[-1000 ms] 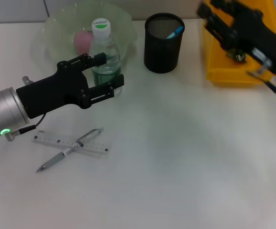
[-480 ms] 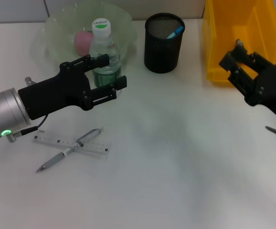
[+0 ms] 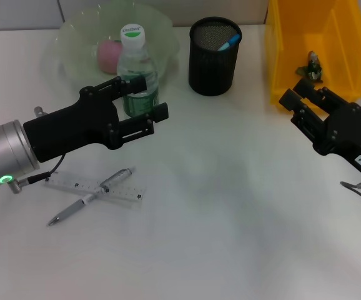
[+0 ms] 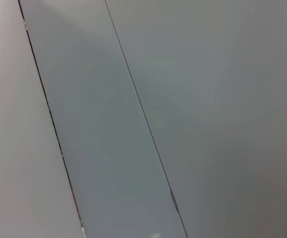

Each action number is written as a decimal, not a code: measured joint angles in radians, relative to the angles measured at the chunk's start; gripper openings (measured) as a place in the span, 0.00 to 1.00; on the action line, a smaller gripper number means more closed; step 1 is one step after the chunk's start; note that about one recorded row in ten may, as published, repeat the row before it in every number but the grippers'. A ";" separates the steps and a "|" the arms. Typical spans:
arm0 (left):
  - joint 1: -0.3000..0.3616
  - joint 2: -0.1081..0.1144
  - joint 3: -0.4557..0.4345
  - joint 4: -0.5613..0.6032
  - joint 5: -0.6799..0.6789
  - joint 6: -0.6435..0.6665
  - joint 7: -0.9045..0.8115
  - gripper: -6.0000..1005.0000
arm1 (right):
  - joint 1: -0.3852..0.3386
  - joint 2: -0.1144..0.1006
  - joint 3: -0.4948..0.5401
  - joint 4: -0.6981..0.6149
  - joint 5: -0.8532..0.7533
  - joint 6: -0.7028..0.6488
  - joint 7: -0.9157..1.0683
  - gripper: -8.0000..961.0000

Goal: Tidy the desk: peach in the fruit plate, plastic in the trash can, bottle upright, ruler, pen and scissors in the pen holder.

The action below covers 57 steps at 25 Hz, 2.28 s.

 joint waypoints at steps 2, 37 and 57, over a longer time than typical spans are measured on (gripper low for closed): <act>0.002 0.001 0.000 0.003 0.000 0.002 -0.018 0.74 | 0.002 0.000 0.000 0.010 -0.001 0.001 0.000 0.45; 0.008 0.007 0.001 0.005 0.009 -0.028 -0.135 0.74 | 0.003 0.003 -0.001 0.043 -0.002 0.007 0.000 0.45; -0.006 0.007 0.035 0.645 0.576 0.125 -0.570 0.74 | 0.025 0.004 -0.014 0.063 -0.003 0.009 0.000 0.45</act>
